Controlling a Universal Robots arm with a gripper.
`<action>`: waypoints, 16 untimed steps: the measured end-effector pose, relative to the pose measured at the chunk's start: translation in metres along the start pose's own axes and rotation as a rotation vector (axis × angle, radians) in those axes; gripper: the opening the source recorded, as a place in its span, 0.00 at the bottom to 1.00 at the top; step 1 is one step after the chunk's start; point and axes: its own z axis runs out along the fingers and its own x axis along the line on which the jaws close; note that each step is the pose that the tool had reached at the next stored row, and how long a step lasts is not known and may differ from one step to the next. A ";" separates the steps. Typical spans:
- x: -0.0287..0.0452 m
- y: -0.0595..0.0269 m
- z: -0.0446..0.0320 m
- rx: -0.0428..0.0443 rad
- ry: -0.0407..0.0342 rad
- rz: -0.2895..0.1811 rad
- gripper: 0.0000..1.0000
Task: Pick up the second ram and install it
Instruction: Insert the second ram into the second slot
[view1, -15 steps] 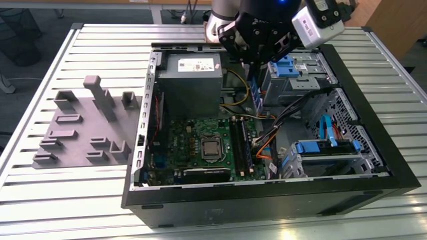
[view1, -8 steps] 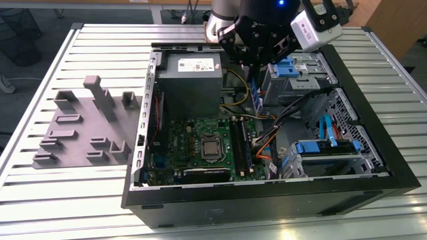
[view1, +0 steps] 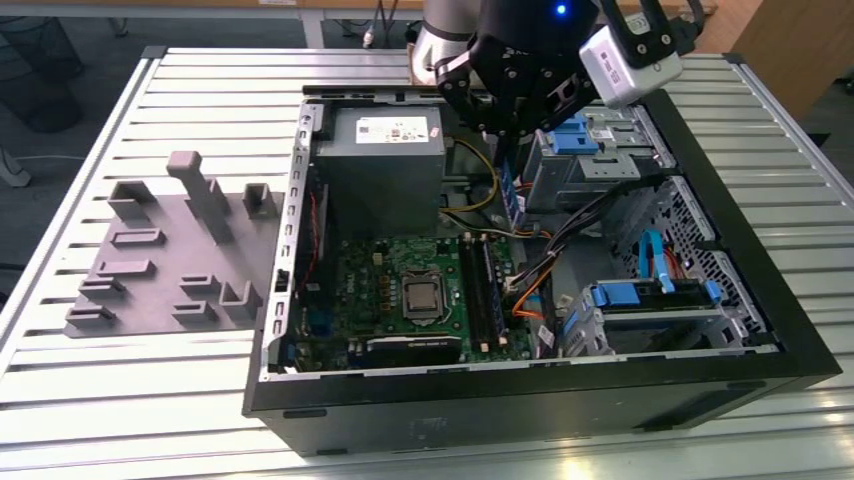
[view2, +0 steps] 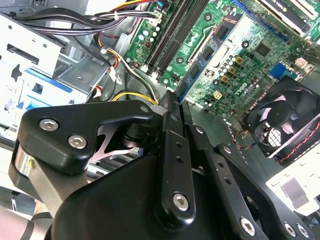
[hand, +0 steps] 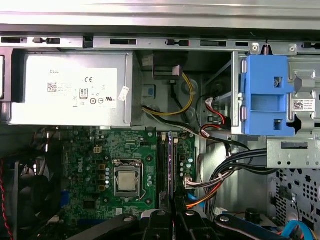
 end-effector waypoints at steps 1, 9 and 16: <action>0.0000 0.0000 0.0001 0.0000 0.0000 0.000 0.14; 0.0001 -0.0001 0.0037 0.0002 0.0046 0.000 0.14; 0.0000 -0.0007 0.0127 0.0003 0.0061 0.000 0.14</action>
